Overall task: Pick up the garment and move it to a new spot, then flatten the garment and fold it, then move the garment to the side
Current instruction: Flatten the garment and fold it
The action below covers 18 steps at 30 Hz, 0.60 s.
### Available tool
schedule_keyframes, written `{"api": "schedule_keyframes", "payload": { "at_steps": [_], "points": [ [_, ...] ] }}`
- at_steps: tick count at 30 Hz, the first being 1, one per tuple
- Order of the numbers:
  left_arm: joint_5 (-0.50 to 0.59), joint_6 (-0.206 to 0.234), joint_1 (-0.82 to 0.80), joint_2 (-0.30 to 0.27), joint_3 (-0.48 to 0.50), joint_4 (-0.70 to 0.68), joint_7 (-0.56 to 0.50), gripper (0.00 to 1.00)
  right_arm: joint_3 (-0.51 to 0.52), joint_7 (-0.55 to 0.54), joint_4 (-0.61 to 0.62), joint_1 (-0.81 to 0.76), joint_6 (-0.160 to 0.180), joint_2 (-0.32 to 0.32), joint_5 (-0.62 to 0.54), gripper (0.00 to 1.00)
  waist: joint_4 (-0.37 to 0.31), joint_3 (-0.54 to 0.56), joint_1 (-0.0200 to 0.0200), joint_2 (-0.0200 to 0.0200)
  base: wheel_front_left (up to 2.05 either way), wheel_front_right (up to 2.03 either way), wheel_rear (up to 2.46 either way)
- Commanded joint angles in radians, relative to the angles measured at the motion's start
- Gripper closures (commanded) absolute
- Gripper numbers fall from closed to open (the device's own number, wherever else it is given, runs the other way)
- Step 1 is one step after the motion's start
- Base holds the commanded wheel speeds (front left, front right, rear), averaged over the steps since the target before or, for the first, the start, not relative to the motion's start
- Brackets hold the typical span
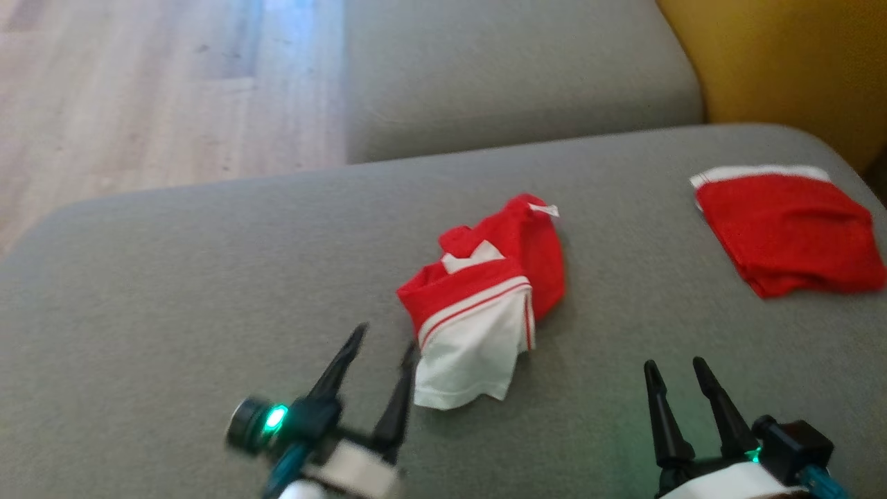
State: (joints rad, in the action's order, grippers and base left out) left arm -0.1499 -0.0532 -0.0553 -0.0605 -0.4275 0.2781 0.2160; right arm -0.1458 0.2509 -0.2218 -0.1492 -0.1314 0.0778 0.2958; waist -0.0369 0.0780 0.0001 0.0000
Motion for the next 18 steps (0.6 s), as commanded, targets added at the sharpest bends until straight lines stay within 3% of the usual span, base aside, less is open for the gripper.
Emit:
{"api": "schedule_keyframes", "payload": {
  "at_steps": [1,8,18],
  "points": [
    [-0.005,-0.002,-0.082,0.01,0.002,-0.02,-0.005,0.0,-0.025,0.011,0.037,0.062,0.001,0.016,-0.01,0.0,-0.049,-0.044,-0.0001,0.0,0.0,0.0,0.0],
    [-0.079,0.016,-0.321,0.01,-0.186,0.091,-0.111,0.0,-0.041,0.011,0.045,0.093,0.001,0.021,-0.009,0.0,-0.159,-0.132,-0.0001,0.0,0.0,0.0,0.0],
    [-0.103,0.122,-0.503,0.01,-0.297,0.287,-0.229,0.0,-0.043,0.011,0.05,0.135,0.001,0.015,0.0,0.0,-0.216,-0.213,-0.0001,0.0,0.0,0.0,0.0]
  ]
}}
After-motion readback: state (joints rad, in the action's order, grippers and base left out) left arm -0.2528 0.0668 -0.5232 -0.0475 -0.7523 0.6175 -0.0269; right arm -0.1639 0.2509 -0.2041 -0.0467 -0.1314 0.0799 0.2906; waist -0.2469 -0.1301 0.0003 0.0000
